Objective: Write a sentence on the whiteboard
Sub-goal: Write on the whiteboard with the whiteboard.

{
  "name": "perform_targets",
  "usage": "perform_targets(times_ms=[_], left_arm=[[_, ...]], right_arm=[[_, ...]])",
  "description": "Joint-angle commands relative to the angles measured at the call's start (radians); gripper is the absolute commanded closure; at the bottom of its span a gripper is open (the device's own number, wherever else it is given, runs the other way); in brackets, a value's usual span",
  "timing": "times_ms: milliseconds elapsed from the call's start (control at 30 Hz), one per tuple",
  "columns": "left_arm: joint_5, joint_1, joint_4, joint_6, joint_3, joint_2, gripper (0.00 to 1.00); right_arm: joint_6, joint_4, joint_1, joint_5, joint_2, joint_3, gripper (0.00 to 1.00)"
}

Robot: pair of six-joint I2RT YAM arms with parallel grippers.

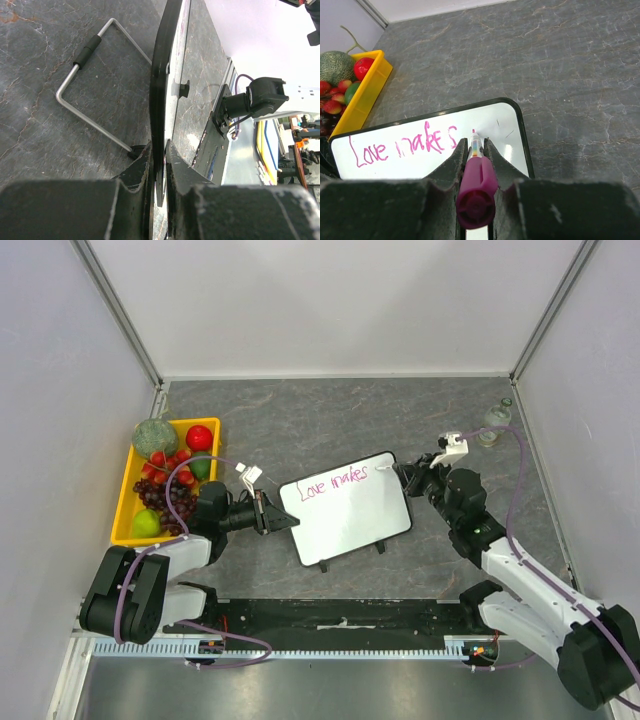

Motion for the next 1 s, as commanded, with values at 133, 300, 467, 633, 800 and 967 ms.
perform_targets(times_ms=[133,300,467,633,800,967], left_arm=[[-0.009,-0.004,0.016,0.025,0.017,0.002,0.98],[-0.009,-0.003,0.016,0.027,0.017,0.003,0.98],[-0.009,-0.001,0.018,0.027,0.017,0.002,0.98],[-0.009,-0.003,0.016,0.025,0.017,0.0,0.98],[-0.007,-0.004,0.018,0.027,0.016,0.0,0.98],[-0.009,-0.003,0.016,0.027,0.016,0.002,0.98]], right_arm=[[-0.019,-0.017,-0.004,-0.02,-0.041,-0.048,1.0],[-0.014,-0.017,-0.006,-0.026,-0.058,-0.063,1.0],[0.001,-0.02,-0.006,-0.023,-0.078,-0.028,1.0],[0.019,-0.003,-0.006,-0.026,-0.081,0.029,1.0],[0.021,0.023,-0.006,-0.016,-0.046,0.066,1.0],[0.021,0.049,-0.004,-0.013,0.009,0.075,1.0]])
